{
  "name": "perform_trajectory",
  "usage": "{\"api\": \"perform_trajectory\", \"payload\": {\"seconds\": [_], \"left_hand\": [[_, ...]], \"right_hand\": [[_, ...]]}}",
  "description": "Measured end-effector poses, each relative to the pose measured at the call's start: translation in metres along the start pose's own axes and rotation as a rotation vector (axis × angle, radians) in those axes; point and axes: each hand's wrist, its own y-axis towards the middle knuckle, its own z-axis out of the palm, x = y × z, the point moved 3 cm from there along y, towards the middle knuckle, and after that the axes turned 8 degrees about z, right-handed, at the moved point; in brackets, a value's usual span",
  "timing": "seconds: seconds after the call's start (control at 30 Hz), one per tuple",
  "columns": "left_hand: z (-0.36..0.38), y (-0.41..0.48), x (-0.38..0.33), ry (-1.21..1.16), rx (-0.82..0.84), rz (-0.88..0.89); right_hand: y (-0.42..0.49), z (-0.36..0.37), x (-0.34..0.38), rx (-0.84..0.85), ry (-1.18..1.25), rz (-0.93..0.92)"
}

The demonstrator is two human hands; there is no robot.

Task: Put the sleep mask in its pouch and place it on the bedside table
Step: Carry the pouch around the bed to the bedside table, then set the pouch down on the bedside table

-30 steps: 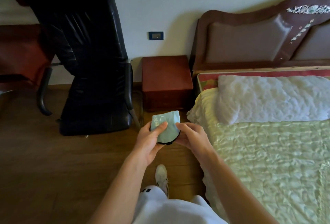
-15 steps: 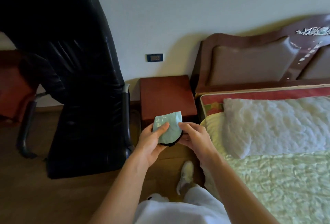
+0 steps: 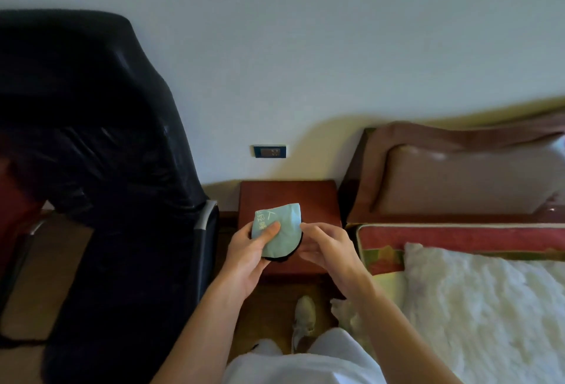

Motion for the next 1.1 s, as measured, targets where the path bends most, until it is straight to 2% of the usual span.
{"api": "perform_trajectory", "payload": {"seconds": [0.2,0.37,0.67,0.93,1.1], "left_hand": [[0.035,0.065,-0.023,-0.072,-0.06,-0.009],[0.042,0.099,-0.026,-0.074,-0.093,-0.048],[0.039,0.143,-0.018,-0.088,-0.112,-0.139],[0.011,0.196,0.038,-0.118,-0.195,-0.276],[-0.01,0.236,0.105,-0.062,-0.258,-0.38]], "right_hand": [[0.072,-0.016,0.049,0.031,-0.001,0.062],[0.107,-0.016,0.05,0.05,-0.008,0.12],[0.146,-0.019,0.047,-0.021,-0.062,0.144],[0.197,-0.046,0.002,-0.208,-0.487,0.02],[0.245,-0.06,-0.057,-0.21,-0.747,-0.025]]}}
